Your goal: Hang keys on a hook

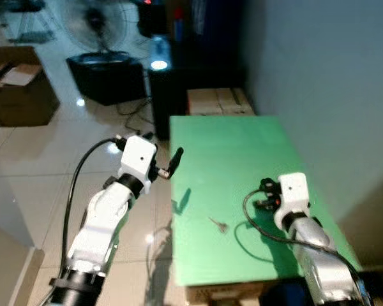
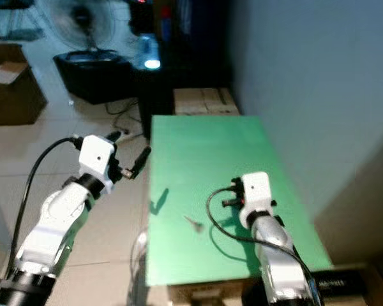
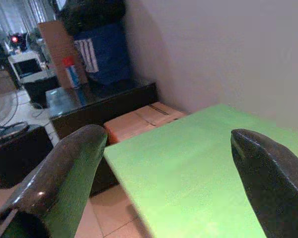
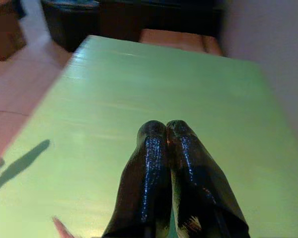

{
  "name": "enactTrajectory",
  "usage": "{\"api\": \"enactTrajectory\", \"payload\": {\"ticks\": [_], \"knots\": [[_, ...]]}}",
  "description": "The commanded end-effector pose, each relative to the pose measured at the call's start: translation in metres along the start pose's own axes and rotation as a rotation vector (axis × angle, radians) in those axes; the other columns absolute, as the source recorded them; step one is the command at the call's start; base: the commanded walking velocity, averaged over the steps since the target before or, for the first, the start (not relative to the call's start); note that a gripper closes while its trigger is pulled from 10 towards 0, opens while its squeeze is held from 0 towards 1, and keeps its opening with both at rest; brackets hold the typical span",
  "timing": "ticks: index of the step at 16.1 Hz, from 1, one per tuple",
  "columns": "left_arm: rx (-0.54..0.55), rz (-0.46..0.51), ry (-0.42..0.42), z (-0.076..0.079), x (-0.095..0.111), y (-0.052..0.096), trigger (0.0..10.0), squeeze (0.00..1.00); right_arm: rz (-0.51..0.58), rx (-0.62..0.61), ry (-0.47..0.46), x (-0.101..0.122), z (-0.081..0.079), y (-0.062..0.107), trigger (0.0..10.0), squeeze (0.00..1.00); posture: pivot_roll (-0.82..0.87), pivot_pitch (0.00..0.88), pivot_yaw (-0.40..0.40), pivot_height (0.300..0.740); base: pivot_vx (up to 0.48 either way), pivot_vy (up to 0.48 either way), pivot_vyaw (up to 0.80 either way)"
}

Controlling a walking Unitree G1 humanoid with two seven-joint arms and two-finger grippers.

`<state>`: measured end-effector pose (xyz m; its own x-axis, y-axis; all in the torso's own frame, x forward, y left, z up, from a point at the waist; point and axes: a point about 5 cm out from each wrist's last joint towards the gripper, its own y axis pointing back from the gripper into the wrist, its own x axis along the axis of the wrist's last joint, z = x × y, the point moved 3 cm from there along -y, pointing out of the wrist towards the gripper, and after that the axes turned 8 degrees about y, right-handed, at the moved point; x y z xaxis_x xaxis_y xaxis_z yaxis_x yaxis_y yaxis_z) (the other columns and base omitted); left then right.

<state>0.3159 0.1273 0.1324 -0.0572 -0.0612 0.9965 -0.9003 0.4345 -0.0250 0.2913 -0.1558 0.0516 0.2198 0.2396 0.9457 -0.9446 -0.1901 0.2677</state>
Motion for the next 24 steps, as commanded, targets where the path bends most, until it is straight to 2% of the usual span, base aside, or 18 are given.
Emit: {"api": "enactTrajectory", "payload": {"ticks": [1,4,7,9,11,13,14,16,19,21,22,24], "knots": [[-0.026,-0.029,-0.001,0.002,-0.005,0.003,10.0,0.0,-0.02,0.02,0.016,-0.002,-0.005,0.0,10.0,0.0,-0.07,0.0,0.006,0.74,0.0,0.0,0.0],[-0.16,-0.084,-0.015,0.012,-0.012,0.013,10.0,0.0,-0.094,0.018,0.017,-0.015,-0.004,0.003,10.0,0.0,-0.06,0.008,0.005,0.74,0.0,0.0,0.0],[-0.236,-0.086,0.029,0.017,-0.007,0.018,10.0,0.0,-0.125,0.039,0.03,-0.021,-0.009,0.003,10.0,0.0,-0.05,0.034,0.01,0.74,0.0,0.0,0.0],[-0.313,-0.108,0.046,0.024,-0.007,0.026,10.0,0.0,-0.218,0.055,0.089,-0.037,-0.011,0.0,10.0,0.0,-0.04,0.053,0.013,0.74,0.0,0.0,0.0],[-0.32,-0.114,0.046,0.025,-0.007,0.028,10.0,0.0,-0.287,0.055,0.118,-0.051,-0.01,0.0,10.0,0.0,-0.04,0.066,0.015,0.74,0.0,0.0,0.0],[-0.327,-0.118,0.05,0.026,-0.007,0.029,10.0,0.0,-0.305,0.066,0.133,-0.056,-0.009,-0.003,10.0,0.0,-0.04,0.068,0.015,0.74,0.0,0.0,0.0],[-0.337,-0.125,0.054,0.027,-0.006,0.03,10.0,0.0,-0.331,0.068,0.183,-0.061,-0.004,-0.008,10.0,0.0,-0.04,0.079,0.013,0.74,0.0,0.0,0.0],[-0.341,-0.134,0.052,0.027,-0.007,0.032,10.0,0.0,-0.362,0.075,0.208,-0.066,-0.001,-0.013,10.0,0.0,-0.03,0.085,0.012,0.74,0.0,0.0,0.0],[-0.343,-0.141,0.049,0.025,-0.007,0.034,10.0,0.0,-0.387,0.099,0.245,-0.073,-0.007,-0.017,10.0,0.0,-0.03,0.083,0.018,0.74,0.0,0.0,0.0],[-0.339,-0.14,0.037,0.023,-0.005,0.033,10.0,0.0,-0.385,0.121,0.222,-0.072,-0.015,-0.022,10.0,0.22,-0.03,0.079,0.021,0.74,0.0,0.0,0.0],[-0.341,-0.138,0.036,0.024,-0.005,0.032,10.0,0.0,-0.374,0.121,0.219,-0.071,-0.018,-0.025,10.0,1.0,-0.03,0.085,0.022,0.74,0.0,0.0,0.0],[-0.337,-0.132,0.026,0.025,-0.003,0.03,10.0,0.0,-0.354,0.114,0.208,-0.069,-0.02,-0.029,10.0,1.0,-0.02,0.086,0.026,0.74,0.0,0.0,0.0]]}}
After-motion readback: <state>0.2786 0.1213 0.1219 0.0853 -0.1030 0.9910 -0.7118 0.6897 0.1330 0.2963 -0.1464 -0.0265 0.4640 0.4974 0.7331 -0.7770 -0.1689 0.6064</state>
